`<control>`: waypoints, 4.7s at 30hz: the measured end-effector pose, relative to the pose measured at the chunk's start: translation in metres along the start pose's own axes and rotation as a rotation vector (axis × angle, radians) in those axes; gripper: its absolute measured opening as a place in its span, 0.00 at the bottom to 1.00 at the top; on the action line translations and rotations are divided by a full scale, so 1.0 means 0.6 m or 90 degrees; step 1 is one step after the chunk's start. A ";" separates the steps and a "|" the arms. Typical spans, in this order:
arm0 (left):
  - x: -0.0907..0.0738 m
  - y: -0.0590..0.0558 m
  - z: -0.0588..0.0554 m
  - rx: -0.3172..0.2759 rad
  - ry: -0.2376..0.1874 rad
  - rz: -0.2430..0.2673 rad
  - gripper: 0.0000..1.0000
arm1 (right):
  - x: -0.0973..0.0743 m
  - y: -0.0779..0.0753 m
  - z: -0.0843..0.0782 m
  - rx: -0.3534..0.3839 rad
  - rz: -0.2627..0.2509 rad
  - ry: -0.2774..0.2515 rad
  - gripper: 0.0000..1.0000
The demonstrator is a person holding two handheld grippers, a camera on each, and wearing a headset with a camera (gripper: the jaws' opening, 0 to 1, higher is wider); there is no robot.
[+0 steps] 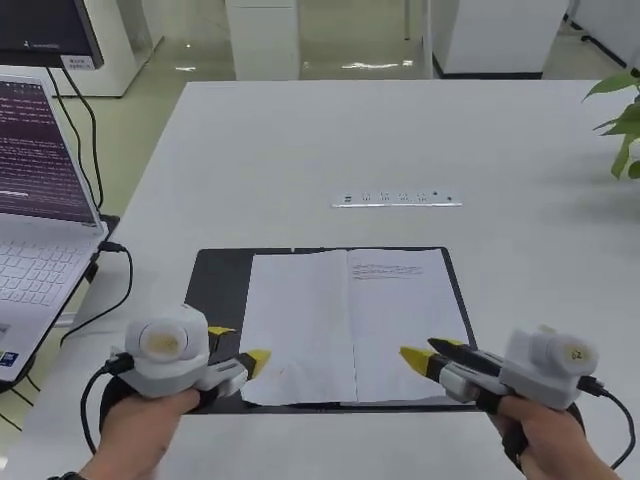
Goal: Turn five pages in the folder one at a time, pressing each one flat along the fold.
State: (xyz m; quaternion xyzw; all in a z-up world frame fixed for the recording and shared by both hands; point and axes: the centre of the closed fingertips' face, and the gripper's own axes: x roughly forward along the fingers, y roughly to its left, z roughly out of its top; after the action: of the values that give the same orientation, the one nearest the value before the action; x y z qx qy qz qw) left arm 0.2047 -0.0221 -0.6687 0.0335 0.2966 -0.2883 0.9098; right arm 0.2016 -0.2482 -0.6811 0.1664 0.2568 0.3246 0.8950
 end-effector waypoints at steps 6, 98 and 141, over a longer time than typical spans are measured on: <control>-0.024 0.005 0.001 0.015 -0.003 -0.002 0.40 | -0.030 -0.009 0.009 -0.017 -0.011 -0.008 0.44; 0.166 -0.227 0.020 0.063 0.086 -0.207 0.61 | -0.179 -0.030 -0.073 -0.014 -0.046 0.047 0.62; 0.377 -0.392 -0.011 0.210 0.152 -0.225 0.70 | -0.178 -0.063 -0.078 0.005 -0.043 0.077 0.60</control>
State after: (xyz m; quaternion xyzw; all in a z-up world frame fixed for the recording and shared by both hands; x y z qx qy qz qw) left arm 0.2221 -0.3302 -0.7744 0.1629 0.3517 -0.4812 0.7863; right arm 0.1233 -0.3407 -0.6992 0.1413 0.3169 0.3027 0.8877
